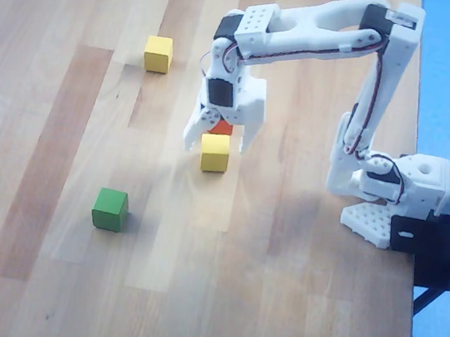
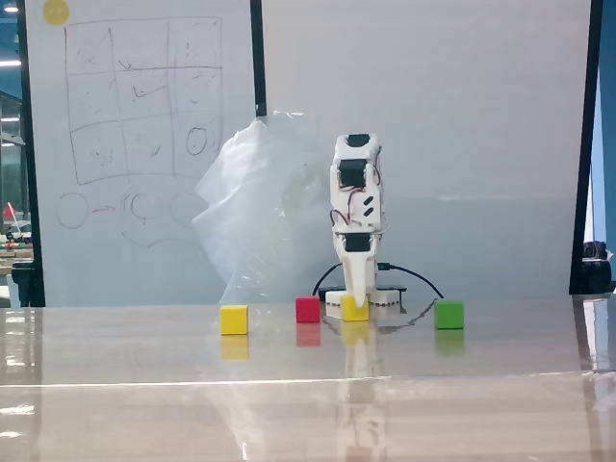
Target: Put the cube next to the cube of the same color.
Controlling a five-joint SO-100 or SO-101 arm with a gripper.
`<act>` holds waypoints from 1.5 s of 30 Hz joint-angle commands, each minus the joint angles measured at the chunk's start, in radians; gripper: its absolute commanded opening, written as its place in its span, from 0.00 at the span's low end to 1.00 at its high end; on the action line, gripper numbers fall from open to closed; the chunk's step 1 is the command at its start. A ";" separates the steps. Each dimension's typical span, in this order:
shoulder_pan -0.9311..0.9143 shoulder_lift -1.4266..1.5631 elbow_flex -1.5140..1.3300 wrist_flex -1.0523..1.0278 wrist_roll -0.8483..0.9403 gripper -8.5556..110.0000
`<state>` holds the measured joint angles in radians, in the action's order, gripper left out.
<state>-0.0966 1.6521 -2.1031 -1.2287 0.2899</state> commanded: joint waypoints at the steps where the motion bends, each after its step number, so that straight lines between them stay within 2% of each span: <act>1: -0.011 -0.023 0.011 0.049 0.005 0.33; 5: -0.014 -0.074 0.008 0.078 0.005 0.27; 10: -0.003 -0.040 0.012 0.049 0.003 0.09; 12: -0.002 0.014 0.025 0.015 0.000 0.06; 15: -0.003 0.130 0.078 -0.089 0.006 0.09; 18: -0.003 0.218 0.198 -0.213 0.008 0.07; 22: -0.005 0.212 0.416 -0.331 0.028 0.07; 31: -0.034 -0.143 0.824 -0.371 0.178 0.07; 45: -0.322 -0.592 1.258 -0.357 0.376 0.07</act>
<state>-0.3436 1.0876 -1.0232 -1.5907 0.6090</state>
